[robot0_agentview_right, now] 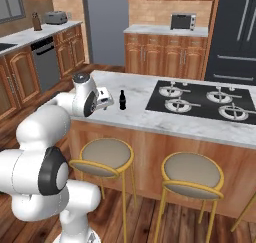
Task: Place the large bottle from the dining counter next to the other large bottle outside the sink, and place the small bottle from the dining counter next to the other small bottle inside the sink.
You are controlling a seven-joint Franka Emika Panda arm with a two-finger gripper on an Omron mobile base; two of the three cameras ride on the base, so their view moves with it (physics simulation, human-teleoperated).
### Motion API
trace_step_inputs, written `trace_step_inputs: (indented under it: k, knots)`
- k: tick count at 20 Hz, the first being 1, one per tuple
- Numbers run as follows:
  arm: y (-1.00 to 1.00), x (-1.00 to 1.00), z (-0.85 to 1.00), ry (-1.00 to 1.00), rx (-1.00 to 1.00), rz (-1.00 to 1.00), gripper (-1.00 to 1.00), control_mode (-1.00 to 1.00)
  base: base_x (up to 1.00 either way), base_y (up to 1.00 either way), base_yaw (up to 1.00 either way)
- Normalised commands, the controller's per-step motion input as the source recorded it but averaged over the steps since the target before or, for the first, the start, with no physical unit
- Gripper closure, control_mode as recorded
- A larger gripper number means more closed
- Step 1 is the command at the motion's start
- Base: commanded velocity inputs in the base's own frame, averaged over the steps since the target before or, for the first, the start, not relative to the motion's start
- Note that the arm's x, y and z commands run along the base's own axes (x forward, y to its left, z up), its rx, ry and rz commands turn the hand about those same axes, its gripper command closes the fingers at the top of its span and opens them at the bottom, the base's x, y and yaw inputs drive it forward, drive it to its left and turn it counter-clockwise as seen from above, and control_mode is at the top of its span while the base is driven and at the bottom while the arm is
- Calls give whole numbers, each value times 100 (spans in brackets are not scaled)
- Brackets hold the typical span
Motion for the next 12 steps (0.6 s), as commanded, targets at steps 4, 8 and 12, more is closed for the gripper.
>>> trace_step_inputs:
  k: [4,8,12]
  knots:
    - [0,0,0,0,0,0,-100,100,0,-5,0]
    - [0,0,0,0,0,0,-100,100,0,11,0]
    - [0,0,0,0,0,0,-100,100,0,32,0]
